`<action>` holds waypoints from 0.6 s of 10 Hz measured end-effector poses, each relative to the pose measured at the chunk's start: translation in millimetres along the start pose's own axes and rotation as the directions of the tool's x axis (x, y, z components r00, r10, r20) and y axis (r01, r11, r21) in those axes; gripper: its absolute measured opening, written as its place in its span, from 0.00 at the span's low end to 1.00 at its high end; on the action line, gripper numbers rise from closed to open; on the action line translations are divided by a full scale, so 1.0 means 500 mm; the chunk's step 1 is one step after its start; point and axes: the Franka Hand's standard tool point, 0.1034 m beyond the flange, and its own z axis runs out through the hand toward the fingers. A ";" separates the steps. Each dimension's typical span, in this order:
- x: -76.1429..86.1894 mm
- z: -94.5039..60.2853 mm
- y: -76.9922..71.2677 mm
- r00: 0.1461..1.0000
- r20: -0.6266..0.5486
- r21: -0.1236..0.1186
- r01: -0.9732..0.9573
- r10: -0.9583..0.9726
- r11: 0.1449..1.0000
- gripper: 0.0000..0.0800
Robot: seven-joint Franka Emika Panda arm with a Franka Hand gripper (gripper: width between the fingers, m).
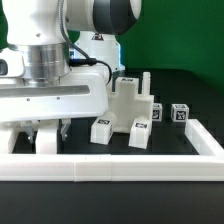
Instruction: Assemble chair
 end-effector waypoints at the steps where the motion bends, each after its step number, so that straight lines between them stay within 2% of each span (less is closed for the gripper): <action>1: 0.001 -0.001 -0.001 1.000 0.000 0.001 -0.001 0.001 1.000 0.35; 3: 0.009 -0.017 -0.010 1.000 -0.005 0.006 0.002 -0.002 1.000 0.35; 4: 0.014 -0.036 -0.013 1.000 -0.008 0.013 0.004 -0.004 1.000 0.35; 6: 0.029 -0.107 -0.025 1.000 -0.018 0.039 0.012 -0.012 0.999 0.36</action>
Offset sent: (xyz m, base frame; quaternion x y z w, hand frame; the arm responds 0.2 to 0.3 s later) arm 0.0027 0.0043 0.0311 0.0017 -0.0127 0.0015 0.9999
